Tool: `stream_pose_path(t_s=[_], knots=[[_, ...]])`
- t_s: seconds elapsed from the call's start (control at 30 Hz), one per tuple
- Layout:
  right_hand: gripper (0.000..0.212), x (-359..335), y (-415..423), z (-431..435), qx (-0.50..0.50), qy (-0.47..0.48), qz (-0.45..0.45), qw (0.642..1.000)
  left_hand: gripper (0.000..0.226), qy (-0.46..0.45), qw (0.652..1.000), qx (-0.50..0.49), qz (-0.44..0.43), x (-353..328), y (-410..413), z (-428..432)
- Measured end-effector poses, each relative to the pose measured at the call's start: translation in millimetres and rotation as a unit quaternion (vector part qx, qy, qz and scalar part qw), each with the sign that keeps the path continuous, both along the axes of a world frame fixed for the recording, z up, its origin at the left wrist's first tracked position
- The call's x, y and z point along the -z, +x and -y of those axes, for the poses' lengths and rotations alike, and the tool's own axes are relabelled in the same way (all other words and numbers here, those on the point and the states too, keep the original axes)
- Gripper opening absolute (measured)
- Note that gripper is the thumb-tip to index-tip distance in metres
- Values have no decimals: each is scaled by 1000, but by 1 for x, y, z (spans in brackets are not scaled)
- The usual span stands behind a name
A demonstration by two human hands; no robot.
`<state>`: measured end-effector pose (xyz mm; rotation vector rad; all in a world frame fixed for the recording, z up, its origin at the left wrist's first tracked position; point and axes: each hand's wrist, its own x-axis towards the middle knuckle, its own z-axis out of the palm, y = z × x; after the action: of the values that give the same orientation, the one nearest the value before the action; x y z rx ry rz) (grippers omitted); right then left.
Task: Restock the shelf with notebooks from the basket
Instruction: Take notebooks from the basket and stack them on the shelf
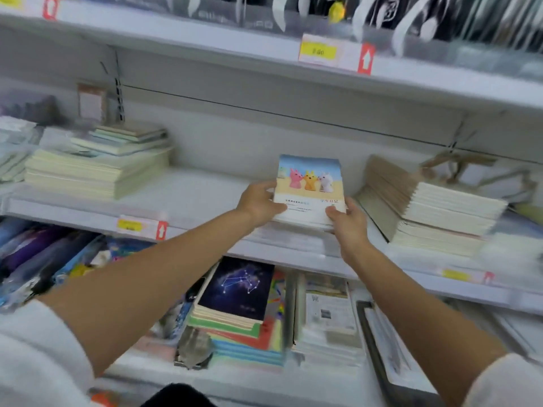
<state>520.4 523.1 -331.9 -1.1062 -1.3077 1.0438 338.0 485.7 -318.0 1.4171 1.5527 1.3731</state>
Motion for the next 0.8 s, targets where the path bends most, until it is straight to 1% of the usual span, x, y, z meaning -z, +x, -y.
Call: stream_pose_path(t_s=[0.07,0.13,0.23,0.3,0.4,0.47,0.5,0.57,0.6,0.67,0.73,0.8], knots=[[29,-8,12,-24,25,13,38,999,54,-1,1000,0,15,-2,10,-28],[25,-11,21,-50,54,21,64,996,59,-14,999,3,38,0,20,-53],[23,-7,27,-77,86,30,125,988,64,-30,999,-2,27,11,30,-82],[27,2,30,-88,92,41,194,976,66,-40,998,-24,36,16,34,-90],[39,16,40,-97,94,57,254,961,65,-40,996,-37,78,16,32,-91],[45,16,48,-99,68,57,275,957,62,-31,997,15,64,14,26,-84],[50,14,53,-98,41,49,282,957,61,-32,998,49,38,13,22,-79],[58,10,61,-94,-15,35,311,950,69,-36,995,85,-29,14,13,-78],[59,9,64,-93,-31,35,330,943,71,-32,994,82,-59,15,10,-81],[58,8,68,-98,-41,39,335,941,60,-6,995,54,-88,19,9,-88],[58,7,69,-104,-55,33,321,945,47,15,997,16,-70,21,14,-95],[64,8,69,-113,-71,25,321,944,40,20,999,-6,-44,23,17,-100]])
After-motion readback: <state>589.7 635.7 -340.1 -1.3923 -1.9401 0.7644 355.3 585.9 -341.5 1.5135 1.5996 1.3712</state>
